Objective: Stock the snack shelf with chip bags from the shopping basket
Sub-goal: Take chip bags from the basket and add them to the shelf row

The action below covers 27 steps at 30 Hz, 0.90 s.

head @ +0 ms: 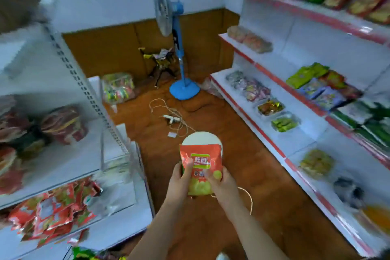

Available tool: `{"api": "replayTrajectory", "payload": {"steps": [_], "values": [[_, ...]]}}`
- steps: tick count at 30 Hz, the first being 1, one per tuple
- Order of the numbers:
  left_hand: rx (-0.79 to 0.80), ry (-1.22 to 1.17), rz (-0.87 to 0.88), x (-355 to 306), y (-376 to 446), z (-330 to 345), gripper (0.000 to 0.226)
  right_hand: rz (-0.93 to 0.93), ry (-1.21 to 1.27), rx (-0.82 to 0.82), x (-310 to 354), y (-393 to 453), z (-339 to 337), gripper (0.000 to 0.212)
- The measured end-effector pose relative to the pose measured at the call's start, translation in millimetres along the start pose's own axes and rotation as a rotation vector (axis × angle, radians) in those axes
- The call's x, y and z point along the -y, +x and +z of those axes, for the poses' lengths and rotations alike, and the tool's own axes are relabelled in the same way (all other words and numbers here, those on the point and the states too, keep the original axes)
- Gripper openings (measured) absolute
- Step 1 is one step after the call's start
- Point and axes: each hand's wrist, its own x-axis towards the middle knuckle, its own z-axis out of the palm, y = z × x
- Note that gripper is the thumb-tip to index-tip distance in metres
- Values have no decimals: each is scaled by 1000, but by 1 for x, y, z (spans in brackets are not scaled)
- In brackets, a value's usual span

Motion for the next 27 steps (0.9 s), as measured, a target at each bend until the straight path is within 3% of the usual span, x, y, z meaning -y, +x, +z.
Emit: {"api": "replayTrajectory", "payload": {"steps": [2,4,11,15,18,23,27], "values": [[87,19,-4,-19,29,54,50,7,37,-105,5,33,-47,56],[150,54,2,-35,57,106,53,23,54,-159,10,61,-92,51],[273,136,34,-89,149,253,34,17,86,-313,35,157,-216,45],[338,134,37,-118,209,309,39,15,117,-380,47,223,-257,44],[381,147,32,-140,266,348,37,13,104,-425,58,282,-282,55],[426,126,36,-184,367,414,25,61,143,-497,92,385,-324,33],[546,135,61,-227,428,458,21,99,212,-548,123,457,-355,28]]}}
